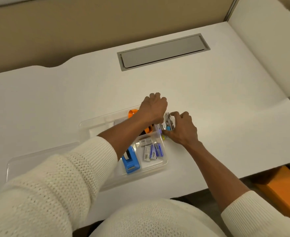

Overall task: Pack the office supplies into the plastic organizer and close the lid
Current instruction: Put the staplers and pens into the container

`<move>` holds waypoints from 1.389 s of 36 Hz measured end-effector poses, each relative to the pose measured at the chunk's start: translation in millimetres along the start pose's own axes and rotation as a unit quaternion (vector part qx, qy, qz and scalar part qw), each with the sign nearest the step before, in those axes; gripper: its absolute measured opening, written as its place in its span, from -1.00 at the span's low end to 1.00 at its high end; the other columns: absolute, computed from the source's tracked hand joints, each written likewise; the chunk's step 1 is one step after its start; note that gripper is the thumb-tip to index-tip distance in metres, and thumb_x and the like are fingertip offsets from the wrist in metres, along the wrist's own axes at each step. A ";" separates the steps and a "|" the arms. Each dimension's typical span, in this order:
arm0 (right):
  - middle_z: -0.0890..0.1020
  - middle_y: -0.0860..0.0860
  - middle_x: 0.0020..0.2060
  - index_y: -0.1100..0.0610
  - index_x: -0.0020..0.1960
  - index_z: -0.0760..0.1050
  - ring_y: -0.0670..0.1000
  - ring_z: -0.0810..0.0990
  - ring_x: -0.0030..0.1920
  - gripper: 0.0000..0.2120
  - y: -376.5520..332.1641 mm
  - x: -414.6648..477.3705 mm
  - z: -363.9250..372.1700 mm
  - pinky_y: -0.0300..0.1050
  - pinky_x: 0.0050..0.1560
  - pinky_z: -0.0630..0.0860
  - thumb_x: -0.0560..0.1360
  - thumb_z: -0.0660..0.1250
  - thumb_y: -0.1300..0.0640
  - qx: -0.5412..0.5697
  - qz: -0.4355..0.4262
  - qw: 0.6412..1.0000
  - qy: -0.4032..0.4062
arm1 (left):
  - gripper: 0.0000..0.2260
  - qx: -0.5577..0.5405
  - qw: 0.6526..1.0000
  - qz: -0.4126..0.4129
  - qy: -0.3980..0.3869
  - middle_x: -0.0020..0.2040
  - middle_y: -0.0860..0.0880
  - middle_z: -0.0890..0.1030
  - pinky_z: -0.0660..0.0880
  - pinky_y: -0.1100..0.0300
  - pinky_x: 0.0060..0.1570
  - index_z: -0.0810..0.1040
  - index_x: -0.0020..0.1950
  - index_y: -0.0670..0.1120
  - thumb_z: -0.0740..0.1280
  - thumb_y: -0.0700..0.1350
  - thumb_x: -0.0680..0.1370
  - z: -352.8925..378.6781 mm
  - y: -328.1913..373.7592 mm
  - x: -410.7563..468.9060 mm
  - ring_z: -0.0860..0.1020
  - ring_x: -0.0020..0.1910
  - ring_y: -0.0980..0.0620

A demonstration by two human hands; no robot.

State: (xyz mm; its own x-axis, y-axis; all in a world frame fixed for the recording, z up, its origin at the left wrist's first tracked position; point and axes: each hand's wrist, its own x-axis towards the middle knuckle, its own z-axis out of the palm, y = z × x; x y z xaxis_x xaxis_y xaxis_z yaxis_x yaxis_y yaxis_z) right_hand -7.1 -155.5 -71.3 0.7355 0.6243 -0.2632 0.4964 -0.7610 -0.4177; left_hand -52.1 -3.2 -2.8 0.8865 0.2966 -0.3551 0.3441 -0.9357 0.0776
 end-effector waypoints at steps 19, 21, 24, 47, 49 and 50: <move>0.49 0.10 0.03 0.11 0.21 0.44 0.16 0.48 0.08 -0.49 35.0 8.6 -9.0 -0.07 -0.29 0.35 0.34 0.43 -0.06 -0.063 0.071 0.994 0.060 | 0.11 0.087 0.973 0.012 -0.214 0.50 -0.18 0.26 0.48 -0.09 0.34 0.31 0.52 -0.12 0.67 0.35 0.14 -14.8 16.4 39.6 0.31 0.49 -0.17; 0.49 0.09 0.02 0.10 0.21 0.44 0.15 0.48 0.08 -0.49 38.2 7.8 -9.5 -0.07 -0.29 0.36 0.33 0.43 -0.07 -0.054 0.076 0.994 0.065 | 0.13 0.105 0.973 0.010 -0.205 0.51 -0.19 0.23 0.45 -0.09 0.37 0.30 0.53 -0.15 0.65 0.37 0.15 -10.9 23.4 38.1 0.25 0.52 -0.22; 0.49 0.08 0.02 0.09 0.21 0.45 0.15 0.49 0.08 -0.49 40.2 7.4 -9.2 -0.07 -0.27 0.37 0.33 0.43 -0.07 -0.040 0.078 0.994 0.070 | 0.19 0.153 0.967 0.017 -0.201 0.54 -0.27 0.22 0.45 -0.14 0.39 0.28 0.56 -0.24 0.61 0.42 0.18 4.5 33.0 41.8 0.21 0.53 -0.36; 0.48 0.09 0.02 0.09 0.23 0.45 0.18 0.49 0.09 -0.49 50.1 8.1 -12.9 -0.04 -0.19 0.39 0.36 0.44 -0.08 0.014 0.093 0.991 0.091 | -0.17 -0.011 0.990 0.090 -0.105 0.34 -0.18 0.38 0.52 -0.11 0.22 0.47 0.31 -0.20 0.42 0.47 0.38 13.2 6.0 55.5 0.36 0.35 -0.16; 0.47 0.08 0.01 0.08 0.23 0.45 0.17 0.48 0.08 -0.50 49.8 8.0 -13.6 -0.05 -0.17 0.36 0.35 0.43 -0.06 0.015 0.101 0.991 0.088 | -0.12 0.037 0.983 0.123 -0.128 0.35 -0.15 0.36 0.55 -0.08 0.14 0.43 0.37 -0.16 0.54 0.41 0.30 8.5 -0.4 56.6 0.36 0.32 -0.14; 0.47 0.07 0.01 0.08 0.23 0.45 0.17 0.48 0.08 -0.50 49.7 7.9 -13.8 -0.05 -0.17 0.36 0.35 0.43 -0.06 0.015 0.103 0.991 0.088 | -0.11 0.064 0.980 0.137 -0.129 0.36 -0.15 0.36 0.55 -0.06 0.08 0.42 0.39 -0.14 0.59 0.37 0.27 7.4 -2.8 57.0 0.37 0.32 -0.14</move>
State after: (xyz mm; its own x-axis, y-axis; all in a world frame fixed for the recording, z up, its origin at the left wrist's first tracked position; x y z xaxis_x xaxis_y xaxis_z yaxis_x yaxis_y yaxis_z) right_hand 29.8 -190.9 -82.1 0.8899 0.4143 -0.1909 0.3155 -0.8613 -0.3982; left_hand -4.8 14.9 -30.2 0.8265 -0.0129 -0.5627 0.0467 -0.9947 0.0914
